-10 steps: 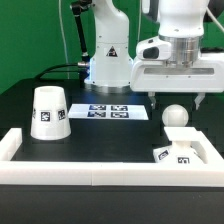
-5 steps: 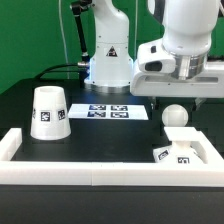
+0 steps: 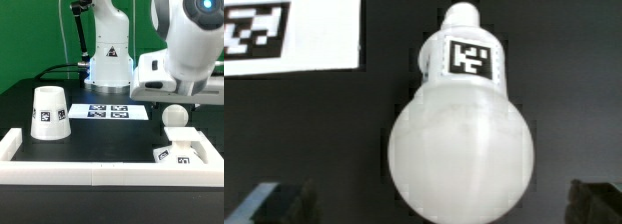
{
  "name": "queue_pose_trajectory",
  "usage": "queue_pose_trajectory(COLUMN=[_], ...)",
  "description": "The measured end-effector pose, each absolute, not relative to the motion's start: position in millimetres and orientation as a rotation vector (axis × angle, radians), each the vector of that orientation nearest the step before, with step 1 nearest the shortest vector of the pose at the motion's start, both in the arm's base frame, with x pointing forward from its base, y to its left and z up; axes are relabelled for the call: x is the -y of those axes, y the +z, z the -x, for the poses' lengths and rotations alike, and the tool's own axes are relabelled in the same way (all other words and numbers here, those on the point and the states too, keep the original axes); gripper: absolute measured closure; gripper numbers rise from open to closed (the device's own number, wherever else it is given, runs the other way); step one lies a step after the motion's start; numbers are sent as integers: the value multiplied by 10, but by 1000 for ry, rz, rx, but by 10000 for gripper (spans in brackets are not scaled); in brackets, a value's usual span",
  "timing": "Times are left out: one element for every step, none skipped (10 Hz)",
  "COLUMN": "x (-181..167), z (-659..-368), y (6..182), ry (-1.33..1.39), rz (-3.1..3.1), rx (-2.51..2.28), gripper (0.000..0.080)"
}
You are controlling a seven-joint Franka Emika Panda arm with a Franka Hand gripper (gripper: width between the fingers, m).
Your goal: Assemble lamp
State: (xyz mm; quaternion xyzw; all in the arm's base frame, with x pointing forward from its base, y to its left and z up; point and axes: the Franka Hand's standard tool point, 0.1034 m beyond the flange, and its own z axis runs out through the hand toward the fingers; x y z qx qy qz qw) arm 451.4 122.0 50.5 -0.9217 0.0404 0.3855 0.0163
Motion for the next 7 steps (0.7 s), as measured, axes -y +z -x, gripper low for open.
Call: queue_pose_trajectory(x=[-1221, -1224, -1227, -1229, -1249, -1278, -1309], z=[-4538, -4528, -4486, -4425, -4358, -4300, -4273], y=[484, 474, 427, 354, 297, 260, 227], ry=[1189, 1169, 1163, 1157, 1158, 1167, 1170], rz=[2871, 2886, 2892, 2898, 2903, 2909, 2912], rx=[-142, -179, -190, -190, -186, -193, -188], gripper=[100, 100, 100, 100, 100, 100, 100])
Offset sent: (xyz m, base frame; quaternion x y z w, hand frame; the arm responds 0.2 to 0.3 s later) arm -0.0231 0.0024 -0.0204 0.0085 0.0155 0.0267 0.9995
